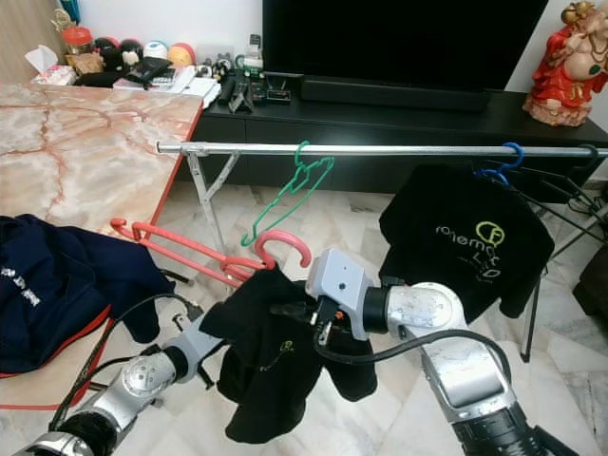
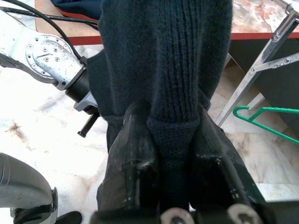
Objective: Hang hanger
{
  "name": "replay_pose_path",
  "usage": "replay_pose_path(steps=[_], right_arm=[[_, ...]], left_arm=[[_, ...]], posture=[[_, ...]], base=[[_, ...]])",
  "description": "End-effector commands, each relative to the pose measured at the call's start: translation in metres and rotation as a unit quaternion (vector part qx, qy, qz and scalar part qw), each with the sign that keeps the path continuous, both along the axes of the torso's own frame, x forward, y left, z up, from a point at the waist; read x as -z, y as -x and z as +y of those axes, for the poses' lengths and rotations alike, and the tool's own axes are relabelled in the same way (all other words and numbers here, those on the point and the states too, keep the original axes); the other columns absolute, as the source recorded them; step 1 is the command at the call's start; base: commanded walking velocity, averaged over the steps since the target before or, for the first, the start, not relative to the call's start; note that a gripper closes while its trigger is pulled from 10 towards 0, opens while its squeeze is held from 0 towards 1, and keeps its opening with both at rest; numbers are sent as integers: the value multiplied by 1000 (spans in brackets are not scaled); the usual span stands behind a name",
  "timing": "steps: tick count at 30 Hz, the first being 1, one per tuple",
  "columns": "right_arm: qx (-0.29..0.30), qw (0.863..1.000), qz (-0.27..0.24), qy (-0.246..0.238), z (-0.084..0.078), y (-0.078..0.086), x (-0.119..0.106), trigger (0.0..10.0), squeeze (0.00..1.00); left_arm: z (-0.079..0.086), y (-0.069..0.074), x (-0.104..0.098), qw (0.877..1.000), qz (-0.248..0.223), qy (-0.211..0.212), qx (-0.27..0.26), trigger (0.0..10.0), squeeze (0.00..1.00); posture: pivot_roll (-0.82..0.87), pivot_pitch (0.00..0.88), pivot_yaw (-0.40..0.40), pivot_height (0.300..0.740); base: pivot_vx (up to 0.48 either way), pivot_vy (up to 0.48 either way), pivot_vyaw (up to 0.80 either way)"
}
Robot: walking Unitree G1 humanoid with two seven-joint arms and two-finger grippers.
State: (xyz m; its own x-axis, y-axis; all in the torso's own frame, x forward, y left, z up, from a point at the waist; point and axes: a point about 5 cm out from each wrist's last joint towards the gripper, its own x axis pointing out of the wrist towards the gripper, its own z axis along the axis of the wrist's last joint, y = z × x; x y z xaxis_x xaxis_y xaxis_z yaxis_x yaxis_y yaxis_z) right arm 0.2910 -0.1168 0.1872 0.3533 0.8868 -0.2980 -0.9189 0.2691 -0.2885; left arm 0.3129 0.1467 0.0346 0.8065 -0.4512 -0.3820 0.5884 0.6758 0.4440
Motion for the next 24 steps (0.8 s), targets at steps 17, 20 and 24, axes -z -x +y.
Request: replay_pose_path(steps=[17,20,24], right_arm=[[85,992,35,91,-77,10,26,0,0],[103,987,56,105,-92,12,34,0,0],[94,982,88,136,-106,21,48,0,0]], left_arm=[[33,25,19,998,36,23,-44,0,0],[35,28,21,998,42,24,-46,0,0],[32,28,22,998,45,23,-40,0,0]], posture=[[-19,75,-35,740],[-33,70,-32,740],[-30,64,-30,740]], base=[[0,0,0],[0,0,0],[0,0,0]])
